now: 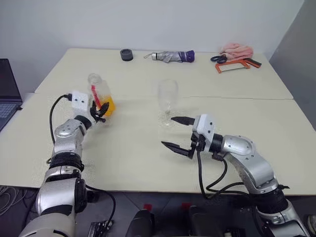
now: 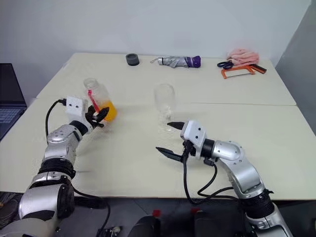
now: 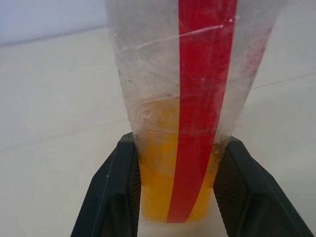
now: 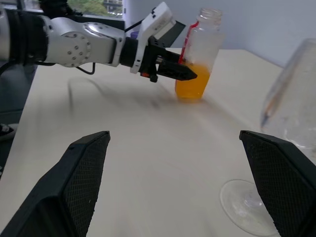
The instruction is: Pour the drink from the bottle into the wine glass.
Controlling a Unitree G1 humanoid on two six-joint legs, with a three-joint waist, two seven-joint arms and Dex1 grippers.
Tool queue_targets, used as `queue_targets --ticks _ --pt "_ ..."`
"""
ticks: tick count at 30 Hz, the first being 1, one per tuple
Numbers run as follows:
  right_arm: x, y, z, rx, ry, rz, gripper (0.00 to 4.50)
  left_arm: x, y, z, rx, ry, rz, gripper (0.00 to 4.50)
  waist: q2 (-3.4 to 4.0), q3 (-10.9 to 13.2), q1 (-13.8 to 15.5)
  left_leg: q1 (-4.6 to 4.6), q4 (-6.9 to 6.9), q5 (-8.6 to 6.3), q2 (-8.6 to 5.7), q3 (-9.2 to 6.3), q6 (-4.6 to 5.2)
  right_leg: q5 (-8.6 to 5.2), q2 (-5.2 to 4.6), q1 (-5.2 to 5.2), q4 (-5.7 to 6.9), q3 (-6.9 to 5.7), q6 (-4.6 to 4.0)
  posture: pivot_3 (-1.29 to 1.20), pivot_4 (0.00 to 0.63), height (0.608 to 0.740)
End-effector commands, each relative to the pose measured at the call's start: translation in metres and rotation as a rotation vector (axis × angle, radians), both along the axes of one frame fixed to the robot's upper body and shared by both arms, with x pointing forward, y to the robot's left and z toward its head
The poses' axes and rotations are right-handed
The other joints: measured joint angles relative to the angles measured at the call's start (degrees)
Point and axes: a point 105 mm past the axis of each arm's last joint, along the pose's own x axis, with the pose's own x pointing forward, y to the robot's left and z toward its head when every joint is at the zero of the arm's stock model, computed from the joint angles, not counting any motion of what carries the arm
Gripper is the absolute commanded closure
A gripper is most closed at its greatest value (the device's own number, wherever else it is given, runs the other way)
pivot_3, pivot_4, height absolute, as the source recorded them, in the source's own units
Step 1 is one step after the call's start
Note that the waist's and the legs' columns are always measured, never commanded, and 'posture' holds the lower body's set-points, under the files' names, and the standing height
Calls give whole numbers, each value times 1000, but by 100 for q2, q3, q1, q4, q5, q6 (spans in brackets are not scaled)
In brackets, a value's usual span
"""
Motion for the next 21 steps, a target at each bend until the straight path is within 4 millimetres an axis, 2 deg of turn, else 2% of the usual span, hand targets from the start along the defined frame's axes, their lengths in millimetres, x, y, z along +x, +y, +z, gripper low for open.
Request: queue_targets --ticks 1,6,8,12,21 --pt "-4 -10 23 92 -33 -49 0 0 -32 45 133 -155 -104 2840 0 0 2 0 0 0 0 1 0 0 -2 0 0 1 0 0 150 740" --pt "2 -17 34 165 -45 -142 0 2 -64 69 263 -227 -185 2840 0 0 -8 2 -1 -1 -6 6 1 0 2 0 1 4 0 0 150 740" --pt "5 -18 37 183 -57 -169 0 4 -70 74 289 -243 -198 2840 0 0 -21 2 -1 -1 -8 8 1 0 10 -1 1 5 0 0 150 740" --pt "14 -16 44 232 -88 -248 0 7 -93 92 451 -331 -249 2840 0 0 -18 1 -2 -1 -7 8 1 0 12 -4 2 5 0 0 150 740" --pt "22 -16 41 264 -93 -322 0 13 -105 106 635 -435 -274 2841 0 0 -27 2 -3 -1 -10 14 2 0 11 -6 2 9 0 0 150 740"
